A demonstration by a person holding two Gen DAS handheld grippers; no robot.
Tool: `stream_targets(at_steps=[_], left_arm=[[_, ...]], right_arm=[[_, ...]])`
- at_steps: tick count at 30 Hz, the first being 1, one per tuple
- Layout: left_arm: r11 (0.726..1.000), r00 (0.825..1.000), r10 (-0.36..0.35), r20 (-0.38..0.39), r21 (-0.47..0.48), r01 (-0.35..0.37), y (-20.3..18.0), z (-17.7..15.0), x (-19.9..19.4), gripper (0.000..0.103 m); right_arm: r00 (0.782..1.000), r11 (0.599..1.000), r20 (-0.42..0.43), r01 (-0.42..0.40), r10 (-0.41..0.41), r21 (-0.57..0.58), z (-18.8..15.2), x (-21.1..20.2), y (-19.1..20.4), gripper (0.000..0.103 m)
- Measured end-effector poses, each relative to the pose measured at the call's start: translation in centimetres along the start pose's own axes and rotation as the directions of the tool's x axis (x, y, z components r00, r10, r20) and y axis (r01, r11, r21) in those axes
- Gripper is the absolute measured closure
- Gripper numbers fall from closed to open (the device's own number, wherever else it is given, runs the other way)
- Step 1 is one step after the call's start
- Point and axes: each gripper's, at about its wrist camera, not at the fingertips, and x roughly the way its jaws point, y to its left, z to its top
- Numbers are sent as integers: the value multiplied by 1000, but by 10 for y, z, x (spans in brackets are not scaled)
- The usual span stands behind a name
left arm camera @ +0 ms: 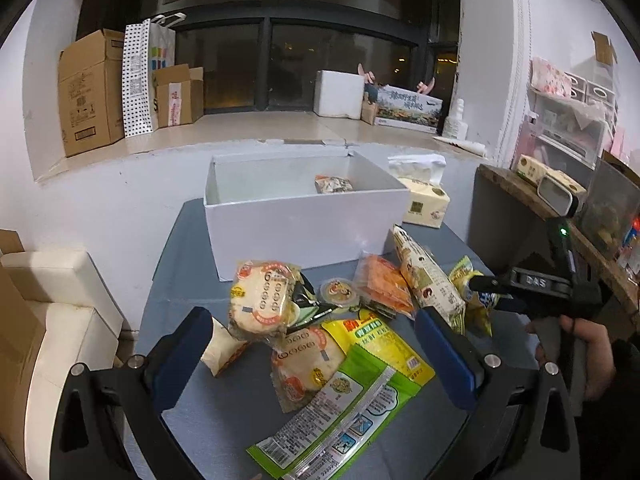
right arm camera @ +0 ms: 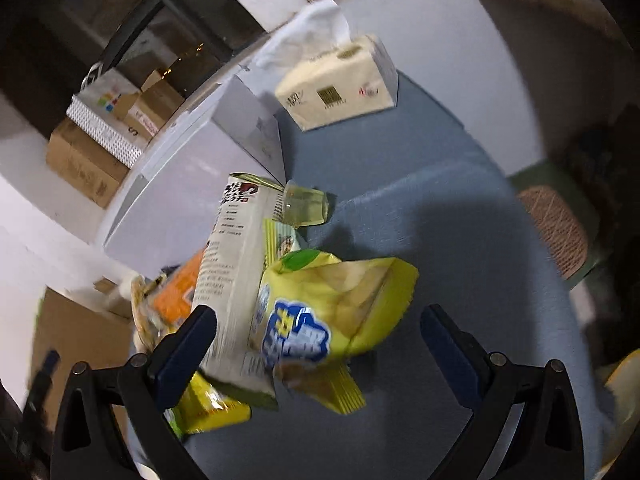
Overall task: Organize snacks
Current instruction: 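Grasp the yellow chip bag with the right gripper while left gripper grasps the green snack packet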
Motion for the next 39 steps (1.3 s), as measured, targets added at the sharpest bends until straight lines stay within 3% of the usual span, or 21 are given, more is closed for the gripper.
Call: stream_targets(at_steps=[1, 2, 3, 7, 11, 16, 20, 27, 34, 36, 39], left_arm=[[1000, 1000, -2, -5, 0, 2, 0, -1, 1, 0], [1000, 1000, -2, -8, -2, 2, 1, -2, 1, 0], [1000, 1000, -1, -13, -5, 1, 1, -3, 2, 0], [1000, 1000, 0, -29, -10, -1, 4, -8, 4, 0], [1000, 999, -18, -37, 8, 18, 4, -15, 4, 0], [989, 996, -43, -74, 141, 53, -11, -28, 9, 0], [971, 983, -88, -163, 206, 121, -21, -42, 30, 0], [950, 951, -140, -276, 232, 208, -24, -65, 66, 0], [946, 935, -107, -339, 256, 201, -19, -82, 86, 0], [946, 936, -102, -338, 258, 196, -17, -84, 85, 29], [952, 943, -91, -321, 250, 177, -14, -83, 76, 33]], right_arm=[[1000, 1000, 1, -1, 1, 6, 0, 3, -1, 1], [1000, 1000, -4, 4, -4, 12, 0, 6, -1, 18], [1000, 1000, -17, 1, -1, 21, -1, 9, -2, 50], [1000, 1000, 5, 2, -2, -10, -6, 1, -3, 53], [996, 1000, 94, -1, 4, -28, -8, -32, -4, 53], [985, 997, 167, -29, 40, -66, -10, -72, 3, 54], [974, 991, 212, -55, 80, -123, -14, -104, 18, 54], [970, 981, 209, -87, 123, -173, -24, -120, 35, 53], [976, 977, 166, -111, 141, -180, -30, -105, 40, 53], [977, 976, 162, -111, 142, -186, -32, -104, 43, 53], [977, 975, 158, -116, 146, -189, -33, -103, 45, 53]])
